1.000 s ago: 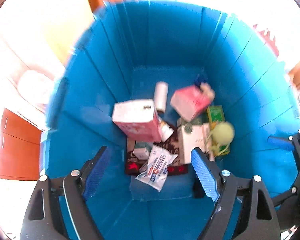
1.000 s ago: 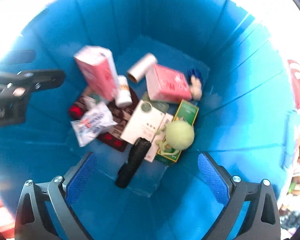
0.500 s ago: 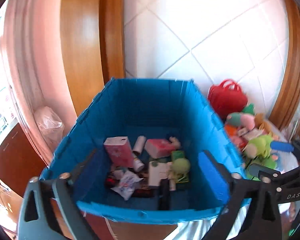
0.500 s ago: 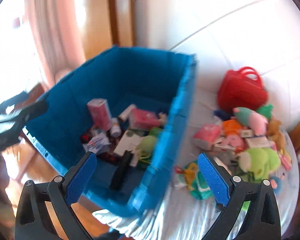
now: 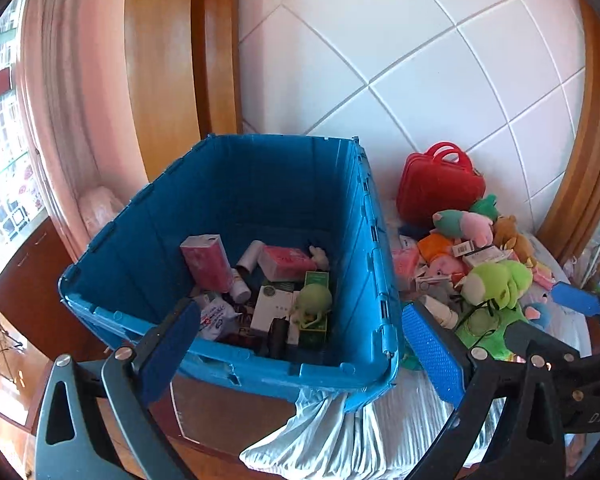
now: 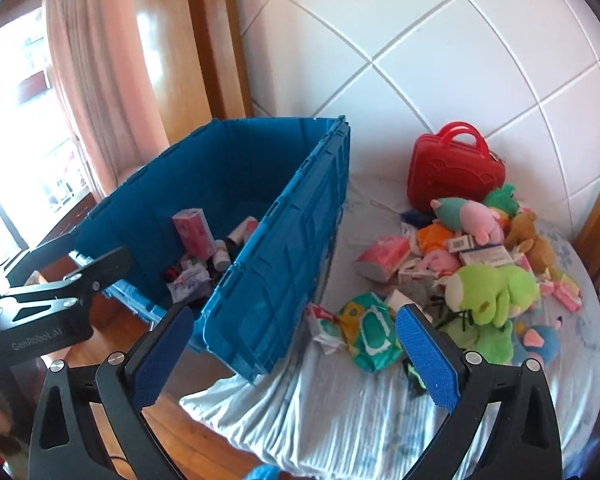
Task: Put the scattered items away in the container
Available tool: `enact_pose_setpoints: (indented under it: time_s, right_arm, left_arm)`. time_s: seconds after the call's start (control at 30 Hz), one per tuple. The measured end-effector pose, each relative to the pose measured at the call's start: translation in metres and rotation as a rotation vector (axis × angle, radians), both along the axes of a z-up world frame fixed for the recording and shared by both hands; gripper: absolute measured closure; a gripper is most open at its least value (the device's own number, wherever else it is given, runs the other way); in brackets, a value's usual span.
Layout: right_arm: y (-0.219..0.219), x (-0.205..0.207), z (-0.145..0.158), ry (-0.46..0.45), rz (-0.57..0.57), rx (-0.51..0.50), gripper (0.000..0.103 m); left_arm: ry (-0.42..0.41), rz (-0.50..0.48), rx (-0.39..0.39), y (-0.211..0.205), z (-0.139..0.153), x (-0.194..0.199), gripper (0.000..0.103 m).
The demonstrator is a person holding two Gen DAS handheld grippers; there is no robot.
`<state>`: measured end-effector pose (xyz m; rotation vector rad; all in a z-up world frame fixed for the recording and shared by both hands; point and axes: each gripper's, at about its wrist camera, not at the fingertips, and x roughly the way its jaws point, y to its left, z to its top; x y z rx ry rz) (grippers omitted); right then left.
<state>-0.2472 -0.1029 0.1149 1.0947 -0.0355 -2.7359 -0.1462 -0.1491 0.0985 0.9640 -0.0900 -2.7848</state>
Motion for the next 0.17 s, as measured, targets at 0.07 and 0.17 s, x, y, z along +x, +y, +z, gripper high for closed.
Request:
enact_pose_setpoints:
  time_s: [0.07,0.17]
  right_arm:
    - [0.0018,0.0036,0.0003,0.002,-0.005,0.003,0.000]
    - [0.0022,0.0051,-0.0016,0.002,-0.015,0.001,0.000]
  left_arm:
    - [0.000,0.009,-0.004,0.0015,0.0004,0.0046,0.000]
    - [0.015,0.013,-0.005,0.0006,0.0007,0.0109,0.000]
